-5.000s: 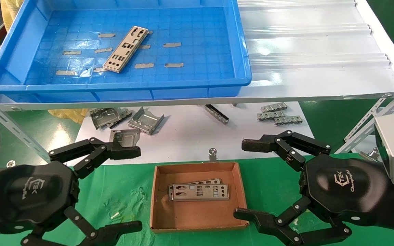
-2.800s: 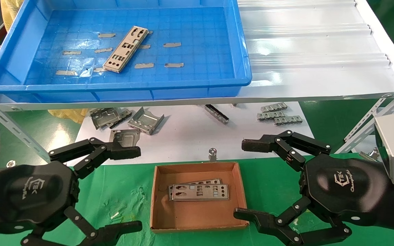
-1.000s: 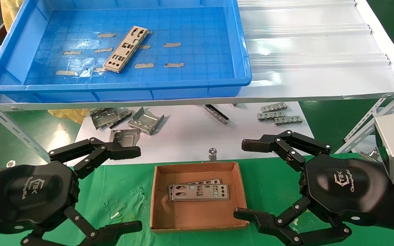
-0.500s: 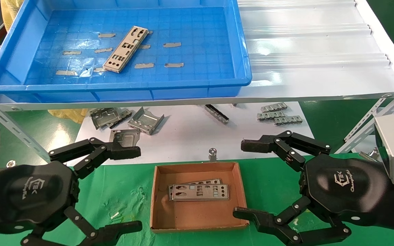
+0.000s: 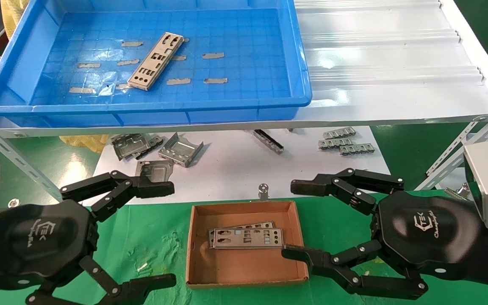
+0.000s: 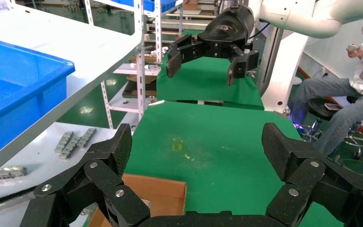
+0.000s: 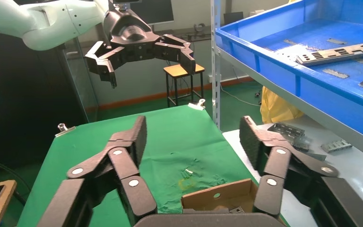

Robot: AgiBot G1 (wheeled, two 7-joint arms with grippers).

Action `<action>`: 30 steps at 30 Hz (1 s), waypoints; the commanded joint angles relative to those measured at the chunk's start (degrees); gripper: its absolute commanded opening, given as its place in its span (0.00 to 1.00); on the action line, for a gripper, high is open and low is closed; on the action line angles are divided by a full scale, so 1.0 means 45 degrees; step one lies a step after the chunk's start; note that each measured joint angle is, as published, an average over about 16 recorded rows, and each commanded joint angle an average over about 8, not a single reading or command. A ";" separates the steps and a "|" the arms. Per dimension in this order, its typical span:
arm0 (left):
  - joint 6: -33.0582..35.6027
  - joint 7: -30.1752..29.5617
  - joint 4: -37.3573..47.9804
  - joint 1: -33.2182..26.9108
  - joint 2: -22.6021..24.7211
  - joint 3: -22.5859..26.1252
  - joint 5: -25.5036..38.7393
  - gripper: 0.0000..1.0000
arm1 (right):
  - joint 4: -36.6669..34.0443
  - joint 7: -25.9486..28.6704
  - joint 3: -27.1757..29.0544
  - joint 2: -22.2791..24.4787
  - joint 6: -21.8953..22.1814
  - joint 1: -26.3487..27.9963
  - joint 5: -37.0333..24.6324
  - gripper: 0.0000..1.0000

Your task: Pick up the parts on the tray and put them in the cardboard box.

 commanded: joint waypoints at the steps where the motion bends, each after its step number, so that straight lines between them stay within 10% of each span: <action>1: 0.0000 0.0000 0.0000 0.0000 0.0000 0.0000 0.0000 1.00 | 0.0000 0.0000 0.0000 0.0000 0.0000 0.0000 0.0000 0.00; 30: -0.0328 -0.0072 0.0114 -0.0905 0.0336 0.0090 0.0439 1.00 | 0.0000 0.0000 0.0000 0.0000 -0.0001 0.0000 0.0000 0.00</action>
